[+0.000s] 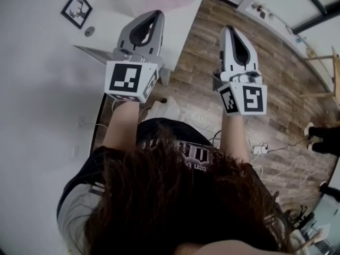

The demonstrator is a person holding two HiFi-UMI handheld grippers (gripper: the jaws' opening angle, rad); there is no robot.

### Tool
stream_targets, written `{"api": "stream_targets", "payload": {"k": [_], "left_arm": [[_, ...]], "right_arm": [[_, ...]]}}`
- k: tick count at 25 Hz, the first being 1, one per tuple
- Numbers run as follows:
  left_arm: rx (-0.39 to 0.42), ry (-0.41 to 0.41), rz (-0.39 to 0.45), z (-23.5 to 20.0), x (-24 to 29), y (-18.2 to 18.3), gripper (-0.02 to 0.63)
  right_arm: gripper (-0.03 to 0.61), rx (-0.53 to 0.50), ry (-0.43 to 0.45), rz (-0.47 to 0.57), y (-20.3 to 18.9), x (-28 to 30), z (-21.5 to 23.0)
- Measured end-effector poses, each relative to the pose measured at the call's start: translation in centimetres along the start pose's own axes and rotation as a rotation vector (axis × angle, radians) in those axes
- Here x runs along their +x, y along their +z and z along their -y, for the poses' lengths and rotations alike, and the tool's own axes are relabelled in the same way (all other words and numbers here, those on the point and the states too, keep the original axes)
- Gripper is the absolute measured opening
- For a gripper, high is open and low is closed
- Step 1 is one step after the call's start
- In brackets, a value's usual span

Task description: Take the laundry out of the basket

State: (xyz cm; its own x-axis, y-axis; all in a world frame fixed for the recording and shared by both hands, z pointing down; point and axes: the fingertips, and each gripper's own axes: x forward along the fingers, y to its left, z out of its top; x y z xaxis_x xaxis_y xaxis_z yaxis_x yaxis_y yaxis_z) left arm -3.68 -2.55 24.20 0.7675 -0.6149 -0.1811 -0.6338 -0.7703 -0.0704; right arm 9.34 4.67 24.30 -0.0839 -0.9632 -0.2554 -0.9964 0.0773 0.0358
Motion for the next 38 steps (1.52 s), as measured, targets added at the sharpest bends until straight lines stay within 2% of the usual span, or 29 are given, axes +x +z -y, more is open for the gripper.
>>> {"api": "stream_targets", "payload": {"k": [9,16,22,33,38], "left_arm": [[0.025,0.015,0.041,-1.9,4.9,0.6,0.002],[-0.007,0.022,0.045,-5.0,9.4,0.0,0.000],[0.056,0.011,0.024,-7.6,13.0,0.1,0.002],[0.099,-0.087,0.015,-11.7,19.0,0.1,0.001],[0.072,-0.098,0.024,-12.9,20.8,-0.2,0.000]], "right_arm": [[0.028,-0.018,0.004,-0.023,-0.9,3.0,3.1],[0.028,-0.014,0.045,-0.042,-2.5,8.2,4.6],[0.028,0.014,0.054,-0.044,-3.5,12.8,5.7],[0.028,0.004,0.040,-0.053,-5.1,19.3,7.6],[0.028,0.004,0.037,-0.049,-5.3,21.2,8.2]]}}
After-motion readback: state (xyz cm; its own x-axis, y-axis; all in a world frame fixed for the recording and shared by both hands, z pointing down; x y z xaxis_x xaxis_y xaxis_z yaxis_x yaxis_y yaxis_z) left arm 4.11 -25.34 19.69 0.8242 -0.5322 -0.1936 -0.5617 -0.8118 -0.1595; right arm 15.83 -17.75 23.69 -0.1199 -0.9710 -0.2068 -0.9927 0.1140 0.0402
